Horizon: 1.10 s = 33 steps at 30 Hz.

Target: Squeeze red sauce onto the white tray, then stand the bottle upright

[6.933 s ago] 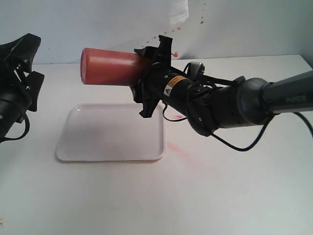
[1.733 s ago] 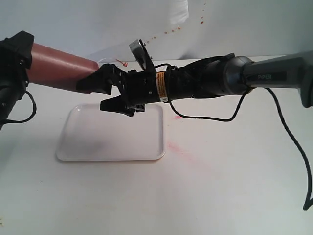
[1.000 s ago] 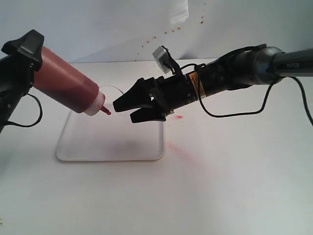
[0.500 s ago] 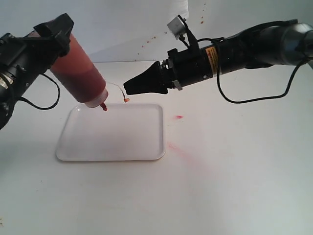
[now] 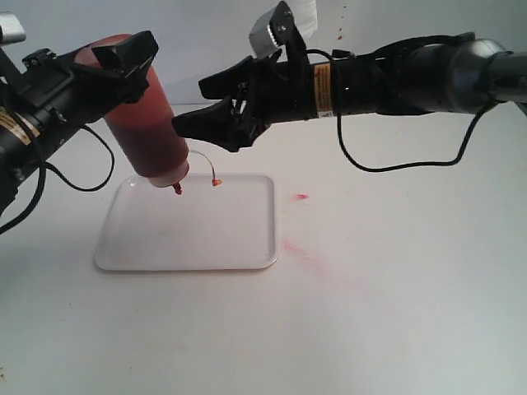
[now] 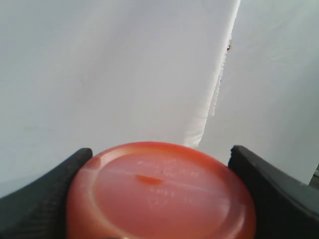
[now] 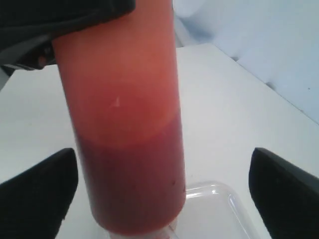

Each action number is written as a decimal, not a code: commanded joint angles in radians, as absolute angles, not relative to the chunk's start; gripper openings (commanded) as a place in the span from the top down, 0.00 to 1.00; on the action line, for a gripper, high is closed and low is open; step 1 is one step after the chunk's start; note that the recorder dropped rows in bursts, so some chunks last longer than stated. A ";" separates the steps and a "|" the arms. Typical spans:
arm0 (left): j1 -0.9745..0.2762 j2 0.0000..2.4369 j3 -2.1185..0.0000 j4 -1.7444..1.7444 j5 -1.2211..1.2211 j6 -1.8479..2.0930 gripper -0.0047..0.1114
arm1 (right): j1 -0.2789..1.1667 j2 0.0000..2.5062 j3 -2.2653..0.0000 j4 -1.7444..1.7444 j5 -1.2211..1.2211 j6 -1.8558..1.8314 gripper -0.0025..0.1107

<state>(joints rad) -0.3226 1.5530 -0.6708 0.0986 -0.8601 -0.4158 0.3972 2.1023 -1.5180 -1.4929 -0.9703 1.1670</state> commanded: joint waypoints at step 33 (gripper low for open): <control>-0.324 1.564 -0.692 0.111 -0.948 -0.388 0.62 | 0.540 2.132 -1.515 -1.325 -0.780 1.121 0.09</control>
<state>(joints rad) -0.3226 1.5706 -0.6755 0.1277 -0.8684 -0.3817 0.5403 2.1346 -1.5180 -1.3572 -0.7953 1.1283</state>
